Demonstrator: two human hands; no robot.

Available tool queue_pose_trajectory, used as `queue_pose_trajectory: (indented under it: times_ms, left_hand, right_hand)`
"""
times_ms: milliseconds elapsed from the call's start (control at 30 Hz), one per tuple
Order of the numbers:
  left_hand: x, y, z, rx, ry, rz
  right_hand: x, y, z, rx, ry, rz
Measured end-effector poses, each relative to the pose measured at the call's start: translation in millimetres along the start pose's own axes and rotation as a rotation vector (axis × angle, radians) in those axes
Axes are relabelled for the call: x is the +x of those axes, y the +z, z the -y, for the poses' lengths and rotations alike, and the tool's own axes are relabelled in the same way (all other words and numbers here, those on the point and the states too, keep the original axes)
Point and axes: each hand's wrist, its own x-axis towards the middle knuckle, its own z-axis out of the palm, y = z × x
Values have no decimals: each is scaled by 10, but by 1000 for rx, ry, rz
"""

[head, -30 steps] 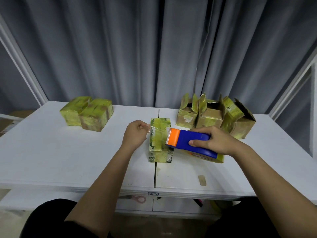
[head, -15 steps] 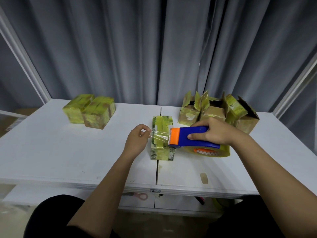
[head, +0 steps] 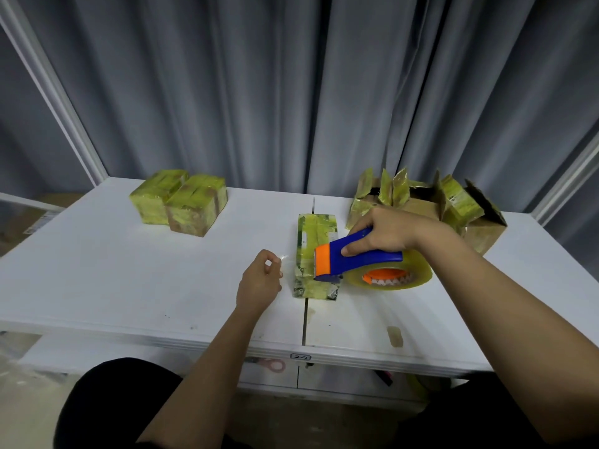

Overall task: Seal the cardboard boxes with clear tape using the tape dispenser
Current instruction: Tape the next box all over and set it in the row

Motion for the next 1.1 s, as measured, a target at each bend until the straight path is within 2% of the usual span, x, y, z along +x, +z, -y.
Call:
queue_pose_trajectory:
  times_ms: [133, 333, 433, 800, 967, 1100]
  left_hand:
    - [-16, -28, 43, 106, 71, -72]
    - [-11, -7, 45, -121, 56, -85]
    - [10, 38, 29, -155, 35, -79]
    - [158, 102, 158, 79, -20, -48]
    - [214, 190, 223, -1, -131, -2]
    - [217, 230, 267, -193, -218, 58]
  right_hand:
    - [5, -14, -4, 43, -6, 18]
    - [23, 44, -48, 35, 9, 20]
    - [46, 39, -51, 25, 17, 20]
    - [254, 42, -42, -33, 44, 65]
    - [327, 65, -35, -42, 58, 59]
    - [353, 75, -65, -10, 72, 73]
